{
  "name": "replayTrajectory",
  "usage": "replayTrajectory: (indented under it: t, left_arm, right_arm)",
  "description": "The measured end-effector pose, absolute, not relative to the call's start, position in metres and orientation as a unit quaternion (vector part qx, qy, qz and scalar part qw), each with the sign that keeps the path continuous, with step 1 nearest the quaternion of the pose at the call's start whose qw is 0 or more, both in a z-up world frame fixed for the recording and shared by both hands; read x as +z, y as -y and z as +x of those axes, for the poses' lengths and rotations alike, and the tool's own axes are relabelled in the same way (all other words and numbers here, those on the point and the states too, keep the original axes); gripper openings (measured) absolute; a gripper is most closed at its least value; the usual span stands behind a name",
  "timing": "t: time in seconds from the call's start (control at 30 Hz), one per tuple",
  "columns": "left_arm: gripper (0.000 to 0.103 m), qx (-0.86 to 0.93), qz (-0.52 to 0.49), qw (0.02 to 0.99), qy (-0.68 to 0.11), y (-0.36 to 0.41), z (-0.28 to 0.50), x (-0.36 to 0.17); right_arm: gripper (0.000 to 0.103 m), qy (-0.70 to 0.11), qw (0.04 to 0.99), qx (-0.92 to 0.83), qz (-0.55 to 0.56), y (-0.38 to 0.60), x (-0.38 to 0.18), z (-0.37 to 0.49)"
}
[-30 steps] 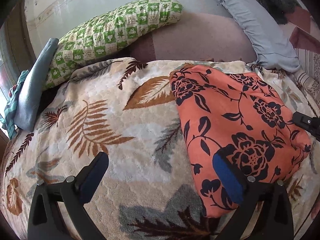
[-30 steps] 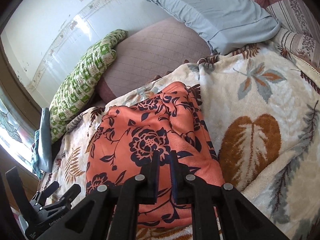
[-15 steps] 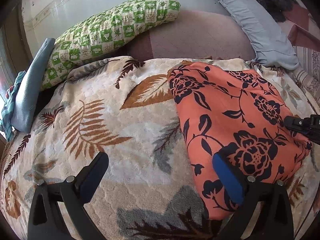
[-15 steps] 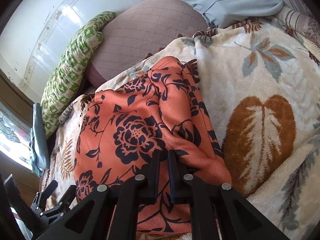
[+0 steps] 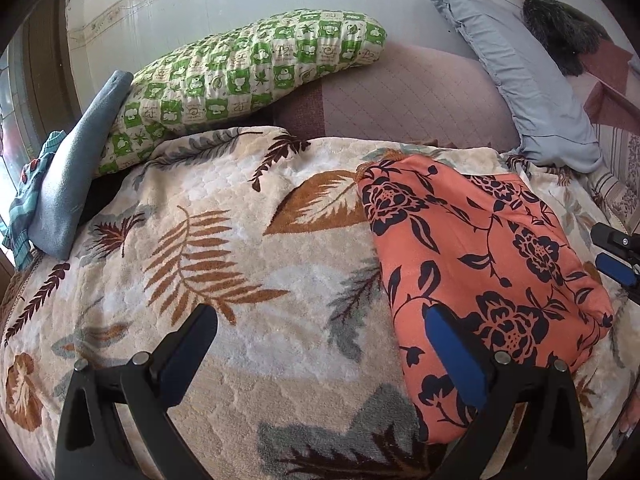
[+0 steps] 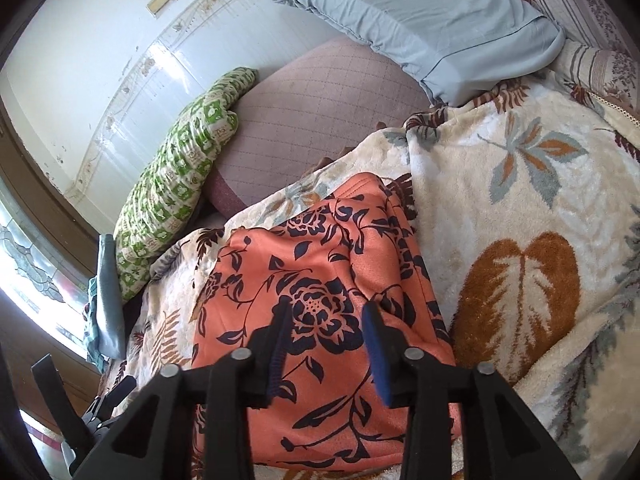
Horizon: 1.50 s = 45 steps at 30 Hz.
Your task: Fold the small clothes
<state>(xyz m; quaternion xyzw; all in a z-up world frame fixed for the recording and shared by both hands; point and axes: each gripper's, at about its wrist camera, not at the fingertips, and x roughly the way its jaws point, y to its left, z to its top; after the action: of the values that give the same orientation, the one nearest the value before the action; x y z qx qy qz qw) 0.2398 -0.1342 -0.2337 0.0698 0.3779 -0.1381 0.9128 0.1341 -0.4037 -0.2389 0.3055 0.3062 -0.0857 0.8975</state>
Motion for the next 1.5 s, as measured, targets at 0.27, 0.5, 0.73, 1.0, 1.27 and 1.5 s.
replayTrajectory:
  t: [0.27, 0.5, 0.73, 1.0, 1.27, 1.5]
  left_arm:
    - [0.103, -0.138, 0.068, 0.913, -0.379, 0.132, 0.242, -0.235]
    - [0.103, -0.133, 0.058, 0.910, -0.388, 0.127, 0.248, -0.238]
    - [0.103, -0.133, 0.055, 0.910, -0.390, 0.124, 0.251, -0.239]
    - [0.103, -0.106, 0.018, 0.911, -0.398, 0.094, 0.271, -0.239]
    - [0.103, -0.116, -0.001, 0.903, -0.414, 0.091, 0.278, -0.245]
    - [0.103, -0.129, 0.043, 0.907, -0.399, 0.110, 0.267, -0.244]
  right_arm:
    - [0.072, -0.306, 0.892, -0.092, 0.320, 0.413, -0.240, 0.131]
    - [0.072, -0.319, 0.884, -0.095, 0.327, 0.418, -0.246, 0.133]
    - [0.072, -0.323, 0.879, -0.097, 0.336, 0.421, -0.250, 0.133]
    - [0.072, -0.328, 0.876, -0.099, 0.339, 0.422, -0.251, 0.133]
    - [0.072, -0.333, 0.872, -0.101, 0.343, 0.422, -0.254, 0.134]
    - [0.072, -0.334, 0.874, -0.103, 0.339, 0.421, -0.253, 0.134]
